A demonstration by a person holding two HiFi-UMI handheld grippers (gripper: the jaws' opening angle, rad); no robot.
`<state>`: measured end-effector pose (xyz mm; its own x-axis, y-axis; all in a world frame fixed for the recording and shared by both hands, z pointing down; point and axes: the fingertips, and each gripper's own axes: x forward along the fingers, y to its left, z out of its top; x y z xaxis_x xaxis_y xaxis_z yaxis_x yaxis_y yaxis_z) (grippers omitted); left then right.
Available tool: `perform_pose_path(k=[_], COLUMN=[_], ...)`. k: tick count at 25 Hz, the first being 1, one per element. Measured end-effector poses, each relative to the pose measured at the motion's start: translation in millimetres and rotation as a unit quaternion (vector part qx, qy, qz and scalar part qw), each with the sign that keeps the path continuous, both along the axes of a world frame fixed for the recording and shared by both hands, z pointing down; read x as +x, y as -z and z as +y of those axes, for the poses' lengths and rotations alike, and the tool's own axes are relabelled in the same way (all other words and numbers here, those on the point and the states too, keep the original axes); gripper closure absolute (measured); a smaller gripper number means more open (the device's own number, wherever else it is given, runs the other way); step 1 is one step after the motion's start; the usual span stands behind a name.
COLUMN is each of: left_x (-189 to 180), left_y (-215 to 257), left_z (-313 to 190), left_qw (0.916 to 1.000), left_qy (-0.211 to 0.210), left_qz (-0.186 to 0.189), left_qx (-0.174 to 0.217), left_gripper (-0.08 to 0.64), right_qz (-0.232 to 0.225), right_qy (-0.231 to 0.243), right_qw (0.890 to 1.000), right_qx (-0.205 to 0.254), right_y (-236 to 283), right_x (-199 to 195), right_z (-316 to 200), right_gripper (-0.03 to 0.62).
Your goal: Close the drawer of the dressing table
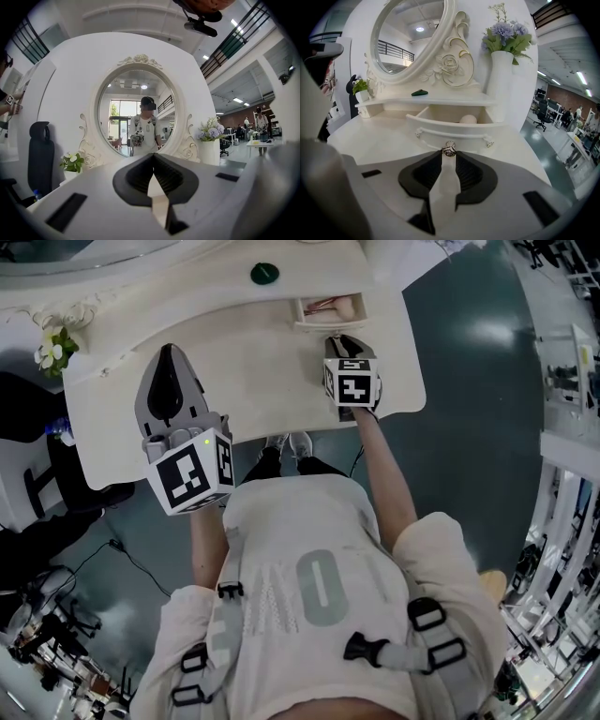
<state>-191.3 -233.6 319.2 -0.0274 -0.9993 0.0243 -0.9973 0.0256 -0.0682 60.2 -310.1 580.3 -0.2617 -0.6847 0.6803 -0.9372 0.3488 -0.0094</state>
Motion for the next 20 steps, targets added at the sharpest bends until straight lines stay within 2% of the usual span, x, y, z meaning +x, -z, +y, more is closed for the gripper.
perform_pose_path(k=[20], left_x=[-9], left_y=[-1], left_z=[-1], left_qw=[0.9999], left_qy=[0.013], left_qz=[-0.001], left_qx=[-0.002], left_gripper=[0.540], right_qz=[-0.007], right_qy=[0.003], right_qw=[1.000], right_qx=[0.007], right_y=[9], right_x=[-5], right_z=[-29], right_gripper=[0.494])
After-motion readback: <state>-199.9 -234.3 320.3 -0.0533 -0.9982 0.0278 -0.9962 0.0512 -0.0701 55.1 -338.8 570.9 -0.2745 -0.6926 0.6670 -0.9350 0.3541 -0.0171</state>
